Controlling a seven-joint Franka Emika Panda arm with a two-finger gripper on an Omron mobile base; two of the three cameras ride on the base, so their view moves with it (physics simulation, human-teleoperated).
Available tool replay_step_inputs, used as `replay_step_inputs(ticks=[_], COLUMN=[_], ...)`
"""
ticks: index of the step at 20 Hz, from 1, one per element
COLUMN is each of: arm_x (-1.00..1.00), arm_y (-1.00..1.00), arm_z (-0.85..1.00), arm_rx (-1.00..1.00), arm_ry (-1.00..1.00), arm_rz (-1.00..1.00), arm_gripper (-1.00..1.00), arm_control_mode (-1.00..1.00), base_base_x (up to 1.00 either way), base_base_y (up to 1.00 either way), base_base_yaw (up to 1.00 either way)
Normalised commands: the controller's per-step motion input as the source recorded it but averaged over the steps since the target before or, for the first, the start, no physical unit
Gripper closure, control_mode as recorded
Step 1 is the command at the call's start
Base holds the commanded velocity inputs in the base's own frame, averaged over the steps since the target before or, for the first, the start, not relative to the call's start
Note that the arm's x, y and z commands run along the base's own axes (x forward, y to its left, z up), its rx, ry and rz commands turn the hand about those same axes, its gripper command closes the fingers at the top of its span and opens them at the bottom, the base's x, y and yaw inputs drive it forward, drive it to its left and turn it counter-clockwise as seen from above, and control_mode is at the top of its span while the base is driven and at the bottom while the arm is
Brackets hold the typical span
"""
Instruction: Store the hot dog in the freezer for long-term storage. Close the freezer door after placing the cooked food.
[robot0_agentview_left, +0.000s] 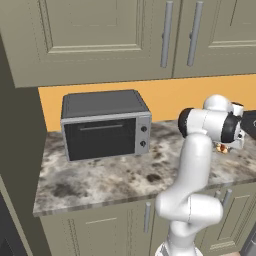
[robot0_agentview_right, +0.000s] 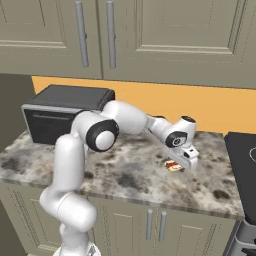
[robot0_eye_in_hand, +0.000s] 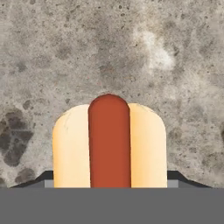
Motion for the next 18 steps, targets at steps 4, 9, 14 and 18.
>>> replay_step_inputs(ticks=[4,9,14,18], arm_x=[-0.96,-0.84,-0.47,-0.32], arm_y=[0.62,0.72,0.82,0.73], arm_z=[0.45,0.49,0.64,0.61], arm_rx=[-0.08,-0.12,-0.11,-0.02], arm_ry=[-0.17,-0.18,-0.02,0.00], arm_rz=[-0.04,-0.06,-0.08,-0.15], arm_gripper=[1.00,1.00,1.00,1.00], arm_control_mode=[-1.00,-1.00,-1.00,-1.00], base_base_x=[0.00,0.00,0.00,0.00], base_base_y=[0.00,0.00,0.00,0.00], base_base_yaw=[0.00,0.00,0.00,0.00])
